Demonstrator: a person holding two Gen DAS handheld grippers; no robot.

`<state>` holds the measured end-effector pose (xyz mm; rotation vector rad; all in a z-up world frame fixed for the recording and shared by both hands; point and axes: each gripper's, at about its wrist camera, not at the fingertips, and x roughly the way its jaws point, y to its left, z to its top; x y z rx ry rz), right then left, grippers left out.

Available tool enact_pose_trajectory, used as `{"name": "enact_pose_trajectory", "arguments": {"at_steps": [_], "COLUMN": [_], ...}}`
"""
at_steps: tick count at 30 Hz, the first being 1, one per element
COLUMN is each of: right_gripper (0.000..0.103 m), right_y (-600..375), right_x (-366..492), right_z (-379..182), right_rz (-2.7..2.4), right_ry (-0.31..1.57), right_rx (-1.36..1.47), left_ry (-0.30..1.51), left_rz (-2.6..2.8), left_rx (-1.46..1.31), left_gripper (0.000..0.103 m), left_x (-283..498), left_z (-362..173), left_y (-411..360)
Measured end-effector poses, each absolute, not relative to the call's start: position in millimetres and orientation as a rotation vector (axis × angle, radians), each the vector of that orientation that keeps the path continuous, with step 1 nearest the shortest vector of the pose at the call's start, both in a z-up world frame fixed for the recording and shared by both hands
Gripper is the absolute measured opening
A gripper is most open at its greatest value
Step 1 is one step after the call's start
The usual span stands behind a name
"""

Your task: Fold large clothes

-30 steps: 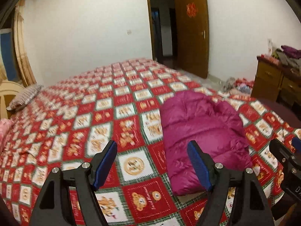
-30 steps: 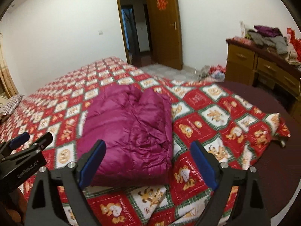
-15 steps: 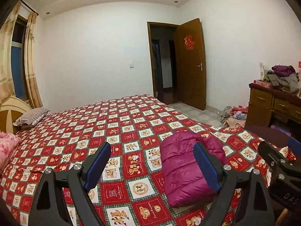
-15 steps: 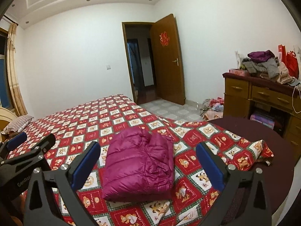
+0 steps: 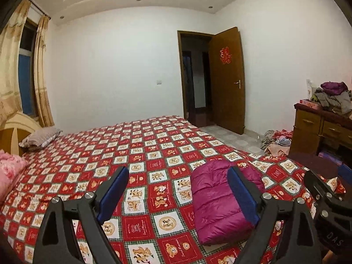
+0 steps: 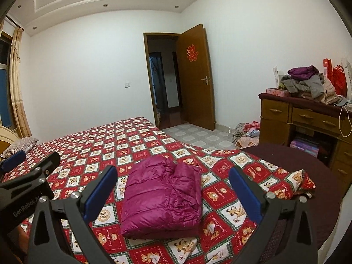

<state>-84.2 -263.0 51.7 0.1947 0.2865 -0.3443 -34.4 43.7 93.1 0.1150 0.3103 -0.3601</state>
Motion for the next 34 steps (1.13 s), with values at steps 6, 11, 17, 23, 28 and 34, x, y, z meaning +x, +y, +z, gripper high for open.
{"name": "enact_pose_trajectory", "arguments": {"at_steps": [6, 11, 17, 23, 28, 34], "right_gripper": [0.103, 0.103, 0.103, 0.103, 0.103, 0.103], "right_y": [-262.4, -262.6, -261.9, -261.8, -262.4, -263.7], "right_x": [-86.4, -83.6, -82.3, -82.2, -81.8, -80.0], "right_z": [54.7, 55.2, 55.2, 54.2, 54.6, 55.3], "right_rz": [-0.352, -0.348, -0.345, -0.346, -0.349, -0.360], "right_ry": [0.279, 0.289, 0.291, 0.291, 0.296, 0.300], "right_rx": [0.179, 0.191, 0.194, 0.193, 0.202, 0.206], "left_ry": [0.282, 0.276, 0.227, 0.223, 0.228, 0.256], "left_rz": [-0.321, -0.351, -0.356, -0.375, -0.389, -0.394], "left_rx": [0.102, 0.070, 0.089, 0.097, 0.108, 0.110], "left_gripper": [0.091, 0.091, 0.091, 0.091, 0.091, 0.091], "left_x": [-33.6, -35.6, -45.6, -49.2, -49.7, -44.7], "left_z": [97.6, 103.6, 108.6, 112.0, 111.2, 109.1], "left_y": [52.3, 58.9, 58.7, 55.9, 51.5, 49.1]}}
